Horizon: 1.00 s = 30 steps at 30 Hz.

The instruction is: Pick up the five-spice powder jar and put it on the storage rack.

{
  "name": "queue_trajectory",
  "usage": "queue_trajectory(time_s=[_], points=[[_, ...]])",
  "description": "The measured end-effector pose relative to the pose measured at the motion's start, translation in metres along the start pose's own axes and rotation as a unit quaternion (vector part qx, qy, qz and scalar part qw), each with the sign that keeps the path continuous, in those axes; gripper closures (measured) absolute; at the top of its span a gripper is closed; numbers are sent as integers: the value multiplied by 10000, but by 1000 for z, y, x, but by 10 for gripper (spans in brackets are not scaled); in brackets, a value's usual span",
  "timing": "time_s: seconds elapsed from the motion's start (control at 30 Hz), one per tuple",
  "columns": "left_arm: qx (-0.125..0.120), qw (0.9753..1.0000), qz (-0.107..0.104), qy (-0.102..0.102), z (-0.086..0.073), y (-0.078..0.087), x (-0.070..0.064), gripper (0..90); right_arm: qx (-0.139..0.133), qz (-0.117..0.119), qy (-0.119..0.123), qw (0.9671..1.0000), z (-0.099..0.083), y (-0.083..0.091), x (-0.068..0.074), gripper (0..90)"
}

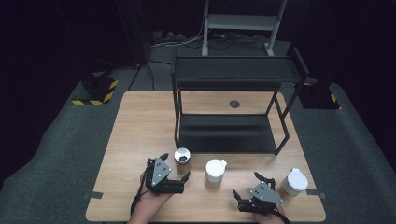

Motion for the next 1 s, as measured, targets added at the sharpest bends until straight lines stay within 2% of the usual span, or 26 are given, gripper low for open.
queue_trajectory(time_s=[0.17,0.6,1.0], points=[[-45,10000,-12,17,0,-4,3,6,-5,-2,-16,10000,0,0,0,0],[-44,9997,-71,223,1,-22,9,11,-11,-9,-63,10000,0,0,-1,0],[-3,9996,-39,283,-2,-31,10,73,0,1,-69,10000,0,0,-1,0]])
Point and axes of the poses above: each handheld gripper's, and its own axes: y roughly backward along the jaws, z roughly out of its top, x roughly to its left, the point moved 9 cm from there along -y, roughly forward along the jaws, and after that the axes turned 5 degrees about -y, right-handed, at the moved point
